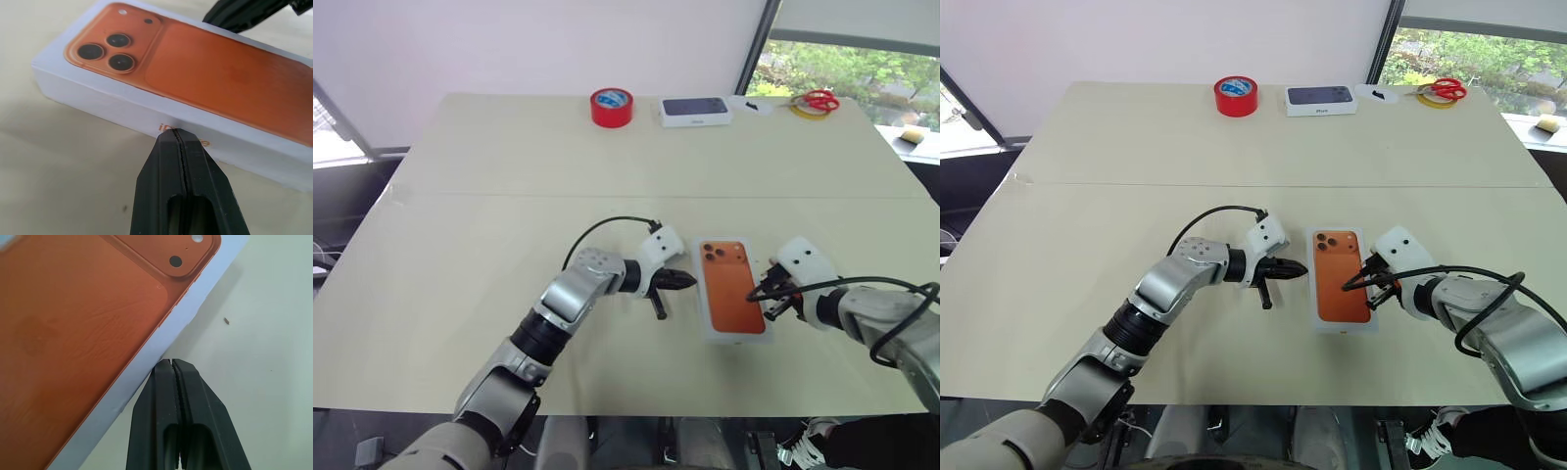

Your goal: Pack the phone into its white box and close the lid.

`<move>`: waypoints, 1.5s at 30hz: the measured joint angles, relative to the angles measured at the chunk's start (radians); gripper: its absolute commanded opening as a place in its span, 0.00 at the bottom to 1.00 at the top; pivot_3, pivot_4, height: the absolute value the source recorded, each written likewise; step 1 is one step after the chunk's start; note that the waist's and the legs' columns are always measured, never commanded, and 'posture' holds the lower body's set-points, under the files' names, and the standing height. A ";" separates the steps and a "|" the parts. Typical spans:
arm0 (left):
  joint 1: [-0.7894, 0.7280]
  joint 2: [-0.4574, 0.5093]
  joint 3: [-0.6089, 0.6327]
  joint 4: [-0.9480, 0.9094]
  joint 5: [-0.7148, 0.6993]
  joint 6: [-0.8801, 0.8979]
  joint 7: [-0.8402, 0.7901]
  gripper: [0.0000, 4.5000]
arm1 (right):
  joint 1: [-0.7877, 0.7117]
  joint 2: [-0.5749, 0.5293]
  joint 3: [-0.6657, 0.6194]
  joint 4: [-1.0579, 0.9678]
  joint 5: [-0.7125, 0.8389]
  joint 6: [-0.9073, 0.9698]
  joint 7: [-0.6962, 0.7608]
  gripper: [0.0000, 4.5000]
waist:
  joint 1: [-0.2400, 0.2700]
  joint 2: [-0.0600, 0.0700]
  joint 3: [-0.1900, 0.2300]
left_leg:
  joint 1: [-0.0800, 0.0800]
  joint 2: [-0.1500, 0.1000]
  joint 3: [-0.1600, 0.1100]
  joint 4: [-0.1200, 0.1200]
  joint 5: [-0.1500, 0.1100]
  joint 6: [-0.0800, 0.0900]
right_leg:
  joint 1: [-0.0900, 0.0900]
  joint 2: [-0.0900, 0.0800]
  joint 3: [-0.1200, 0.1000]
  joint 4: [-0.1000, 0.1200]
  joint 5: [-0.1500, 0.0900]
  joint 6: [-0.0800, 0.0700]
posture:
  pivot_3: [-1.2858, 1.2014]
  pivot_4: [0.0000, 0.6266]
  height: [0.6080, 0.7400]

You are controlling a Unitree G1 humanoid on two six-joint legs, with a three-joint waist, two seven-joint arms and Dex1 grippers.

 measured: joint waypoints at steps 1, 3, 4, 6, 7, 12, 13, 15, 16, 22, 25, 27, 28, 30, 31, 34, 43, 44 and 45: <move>0.002 0.001 -0.003 0.000 0.000 0.000 -0.002 0.00 | 0.001 0.000 -0.001 -0.005 0.000 0.003 0.001 0.01 | 0.000 0.000 0.000 | 0.000 0.000 0.000 0.000 0.000 0.000 | 0.000 0.000 0.000 0.000 0.000 0.000 | 0.52 0.24 0.93; 0.002 0.004 -0.005 0.000 0.000 -0.001 -0.003 0.00 | 0.005 0.000 -0.003 -0.009 -0.002 0.004 0.003 0.01 | 0.000 0.000 0.000 | 0.000 0.000 0.000 0.000 0.000 0.000 | 0.000 0.000 0.000 0.000 0.000 0.000 | 0.52 0.24 0.93; 0.002 0.005 -0.006 0.000 0.000 -0.001 -0.003 0.00 | 0.009 0.000 -0.003 -0.009 -0.004 0.004 0.005 0.01 | 0.000 0.000 0.000 | 0.000 0.000 0.000 0.000 0.000 0.000 | 0.000 0.000 0.000 0.000 0.000 0.000 | 0.52 0.24 0.93; 0.002 0.005 -0.008 0.000 0.000 -0.003 -0.002 0.00 | 0.018 -0.001 -0.004 -0.009 -0.013 0.004 0.010 0.01 | 0.000 0.000 0.000 | 0.000 0.000 0.000 0.000 0.000 0.000 | 0.000 0.000 0.000 0.000 0.000 0.000 | 0.52 0.24 0.93; 0.002 0.003 -0.006 0.000 -0.001 -0.002 0.002 0.00 | 0.031 -0.004 -0.011 -0.009 -0.018 0.001 0.017 0.01 | 0.001 0.000 0.000 | 0.000 0.000 0.000 0.000 0.000 0.000 | 0.000 0.000 0.000 0.000 0.000 0.000 | 0.52 0.24 0.93; -0.015 -0.038 0.101 0.002 -0.055 0.022 0.041 0.00 | 0.130 -0.037 -0.149 -0.013 -0.025 -0.061 0.095 0.01 | 0.003 0.000 0.000 | 0.000 0.000 -0.001 0.000 0.000 0.000 | 0.001 0.000 0.000 0.000 0.000 0.000 | 0.52 0.24 0.93; -0.026 -0.048 0.114 0.001 -0.064 0.024 0.048 0.00 | 0.159 -0.043 -0.178 -0.019 -0.028 -0.080 0.117 0.01 | 0.004 0.000 0.000 | 0.000 -0.001 -0.001 0.000 0.000 0.000 | 0.001 0.000 -0.001 0.000 0.000 0.000 | 0.52 0.24 0.93; -0.049 -0.067 0.120 0.003 -0.068 0.024 0.055 0.00 | 0.213 -0.049 -0.219 -0.041 -0.029 -0.113 0.160 0.01 | 0.002 0.000 0.000 | 0.000 -0.001 -0.001 0.000 0.000 0.000 | 0.002 0.000 -0.001 0.000 0.000 0.000 | 0.52 0.24 0.93; -0.056 -0.077 0.118 0.005 -0.069 0.023 0.057 0.00 | 0.233 -0.048 -0.228 -0.050 -0.028 -0.125 0.176 0.01 | 0.002 0.000 0.000 | 0.001 -0.001 -0.001 0.000 0.000 0.000 | 0.002 0.000 -0.001 0.000 0.000 0.000 | 0.52 0.24 0.93; -0.081 -0.100 0.021 0.107 0.004 -0.032 0.069 0.00 | 0.291 0.001 -0.236 -0.174 0.023 -0.139 0.228 0.01 | 0.000 0.000 0.000 | 0.001 -0.001 -0.001 0.000 0.000 0.000 | 0.002 0.000 0.000 0.000 0.000 0.000 | 0.52 0.24 0.93; -0.087 -0.102 0.001 0.130 0.029 -0.064 0.066 0.00 | 0.290 0.020 -0.207 -0.186 0.020 -0.108 0.195 0.01 | 0.001 -0.001 0.000 | 0.001 -0.001 -0.001 0.001 0.000 0.000 | 0.002 0.000 -0.001 0.000 0.000 0.000 | 0.52 0.24 0.93; -0.088 -0.105 -0.004 0.132 0.040 -0.068 0.064 0.00 | 0.286 0.031 -0.185 -0.187 0.014 -0.084 0.165 0.01 | 0.001 -0.001 0.000 | 0.001 -0.001 -0.002 0.001 0.000 0.000 | 0.002 0.000 -0.001 0.000 0.000 0.000 | 0.52 0.24 0.93; -0.090 -0.104 -0.006 0.132 0.044 -0.069 0.064 0.00 | 0.283 0.031 -0.182 -0.189 0.012 -0.079 0.157 0.01 | 0.001 -0.001 -0.001 | 0.001 -0.001 -0.002 0.001 0.000 0.000 | 0.002 0.000 -0.001 0.000 0.000 0.000 | 0.52 0.24 0.93; -0.090 -0.101 -0.009 0.132 0.051 -0.074 0.061 0.00 | 0.277 0.031 -0.170 -0.192 0.007 -0.076 0.144 0.01 | 0.001 -0.001 -0.001 | 0.001 -0.001 -0.002 0.001 0.000 0.000 | 0.002 0.000 -0.001 0.000 0.000 0.000 | 0.52 0.24 0.93; -0.090 -0.096 -0.009 0.132 0.051 -0.079 0.058 0.00 | 0.272 0.031 -0.164 -0.194 0.005 -0.075 0.139 0.01 | 0.001 -0.001 -0.002 | 0.001 -0.001 -0.002 0.001 0.000 0.000 | 0.002 0.000 -0.001 0.000 0.000 0.000 | 0.52 0.24 0.93; -0.078 -0.085 0.023 0.122 0.036 -0.070 0.057 0.00 | 0.262 0.034 -0.157 -0.198 0.000 -0.085 0.132 0.01 | -0.002 -0.001 -0.002 | 0.001 0.000 -0.002 0.000 0.000 0.000 | 0.002 0.000 -0.001 0.000 0.000 0.000 | 0.52 0.24 0.93; 0.004 0.177 0.374 -0.020 -0.091 -0.049 0.072 0.00 | 0.169 0.150 -0.301 -0.093 -0.027 -0.295 0.122 0.01 | -0.002 0.000 -0.001 | 0.001 0.000 -0.001 0.000 0.000 0.000 | 0.002 0.001 -0.001 0.001 0.000 0.000 | 0.52 0.24 0.93; 0.030 0.218 0.413 -0.024 -0.094 -0.055 0.071 0.00 | 0.162 0.153 -0.315 -0.065 -0.025 -0.303 0.127 0.01 | -0.001 0.000 -0.001 | 0.001 0.000 -0.001 0.000 0.000 0.000 | 0.002 0.001 0.000 0.001 0.000 0.000 | 0.52 0.24 0.93; 0.055 0.251 0.444 -0.023 -0.098 -0.060 0.070 0.00 | 0.154 0.159 -0.323 -0.039 -0.022 -0.311 0.129 0.01 | 0.000 -0.001 -0.001 | 0.001 0.000 -0.001 0.000 0.000 0.000 | 0.002 0.001 -0.001 0.001 0.000 0.000 | 0.52 0.24 0.93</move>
